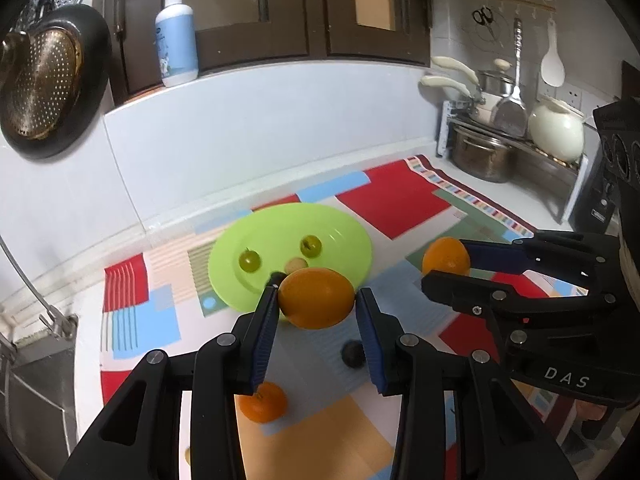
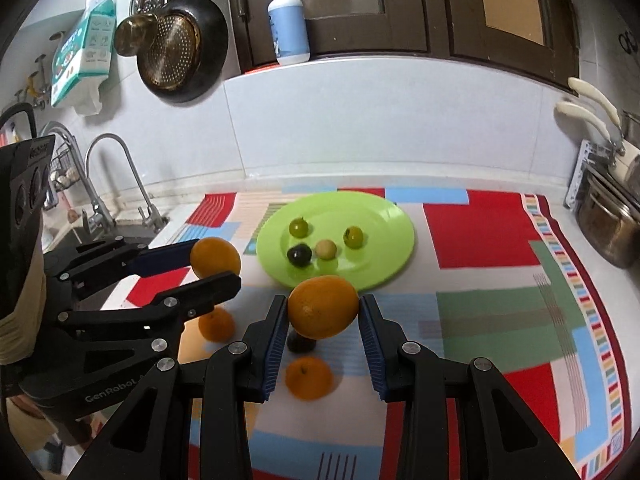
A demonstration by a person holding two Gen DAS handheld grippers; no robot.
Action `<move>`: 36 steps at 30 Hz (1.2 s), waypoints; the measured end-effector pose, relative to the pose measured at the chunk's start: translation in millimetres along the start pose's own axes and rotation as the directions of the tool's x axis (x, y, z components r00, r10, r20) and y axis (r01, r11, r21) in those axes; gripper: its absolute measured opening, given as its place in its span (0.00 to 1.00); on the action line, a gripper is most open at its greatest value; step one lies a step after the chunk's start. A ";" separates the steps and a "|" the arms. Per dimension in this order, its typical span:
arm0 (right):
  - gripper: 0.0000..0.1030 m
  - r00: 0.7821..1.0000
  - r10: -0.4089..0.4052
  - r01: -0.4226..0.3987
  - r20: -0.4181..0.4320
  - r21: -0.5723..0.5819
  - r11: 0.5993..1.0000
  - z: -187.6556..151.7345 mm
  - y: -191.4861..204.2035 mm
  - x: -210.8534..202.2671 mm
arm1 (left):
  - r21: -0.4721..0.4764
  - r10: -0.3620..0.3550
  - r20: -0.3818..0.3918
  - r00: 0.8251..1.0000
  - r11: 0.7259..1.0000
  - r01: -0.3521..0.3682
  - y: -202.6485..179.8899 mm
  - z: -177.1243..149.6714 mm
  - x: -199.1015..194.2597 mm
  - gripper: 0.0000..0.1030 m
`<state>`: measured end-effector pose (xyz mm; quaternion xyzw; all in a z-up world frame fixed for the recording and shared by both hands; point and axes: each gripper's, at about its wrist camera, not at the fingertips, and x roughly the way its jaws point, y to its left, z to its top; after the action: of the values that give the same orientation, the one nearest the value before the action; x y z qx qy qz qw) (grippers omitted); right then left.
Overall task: Organize fruits
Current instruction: 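Carry both oranges with both tools over the green plate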
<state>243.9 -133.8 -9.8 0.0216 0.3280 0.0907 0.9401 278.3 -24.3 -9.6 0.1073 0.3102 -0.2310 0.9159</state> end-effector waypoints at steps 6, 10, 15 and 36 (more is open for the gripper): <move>0.36 0.999 0.000 0.000 0.033 -0.023 1.000 24.8 -2.4 6.5 | -0.021 0.005 0.005 1.000 1.000 -0.005 12.0 17.2 9.6 0.38; 0.36 0.998 0.006 -0.004 0.057 -0.049 0.999 42.2 -2.0 12.3 | -0.038 0.009 0.003 1.000 0.999 -0.009 21.7 30.0 20.1 0.38; 0.36 0.998 0.018 -0.015 0.060 -0.058 0.998 62.3 -5.7 27.1 | -0.033 0.033 0.011 0.999 0.999 -0.033 31.3 45.5 31.2 0.38; 0.36 1.000 0.017 -0.019 -0.024 -0.065 0.998 103.5 -24.8 116.6 | -0.061 0.028 -0.056 0.998 0.998 -0.031 71.9 73.7 107.6 0.38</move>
<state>401.7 -134.7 -2.5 -0.0072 0.3358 0.1100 0.9355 427.1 -25.1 -14.4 0.0897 0.3409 -0.2047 0.9132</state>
